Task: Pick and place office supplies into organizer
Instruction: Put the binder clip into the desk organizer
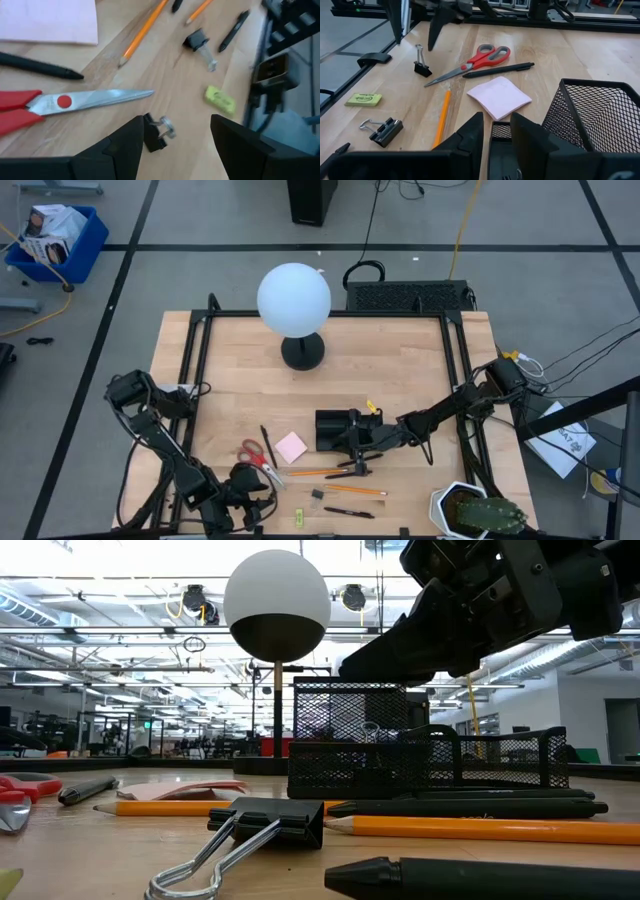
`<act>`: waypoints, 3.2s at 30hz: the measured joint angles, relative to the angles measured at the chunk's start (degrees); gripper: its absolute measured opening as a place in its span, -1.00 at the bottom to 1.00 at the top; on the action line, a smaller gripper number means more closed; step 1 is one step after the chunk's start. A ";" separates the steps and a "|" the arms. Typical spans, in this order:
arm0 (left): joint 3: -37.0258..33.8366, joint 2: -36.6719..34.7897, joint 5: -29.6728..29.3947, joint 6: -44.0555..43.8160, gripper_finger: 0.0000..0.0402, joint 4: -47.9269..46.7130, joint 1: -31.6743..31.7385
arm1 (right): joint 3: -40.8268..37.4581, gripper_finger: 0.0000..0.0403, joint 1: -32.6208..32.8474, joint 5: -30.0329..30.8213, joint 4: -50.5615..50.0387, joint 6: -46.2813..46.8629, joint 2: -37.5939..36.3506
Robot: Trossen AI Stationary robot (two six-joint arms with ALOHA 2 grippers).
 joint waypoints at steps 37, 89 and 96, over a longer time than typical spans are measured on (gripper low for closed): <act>-0.02 2.73 3.01 -2.12 -0.88 0.28 1.71 | 0.00 -0.55 0.00 -0.02 0.36 0.20 0.00; -0.05 -0.54 7.61 50.15 -0.85 22.80 33.24 | -0.04 -0.56 8.56 13.88 1.15 -11.39 -7.85; -0.07 -0.52 9.28 51.34 -0.96 22.53 34.85 | -0.04 -0.56 8.55 13.90 1.22 -11.39 -7.85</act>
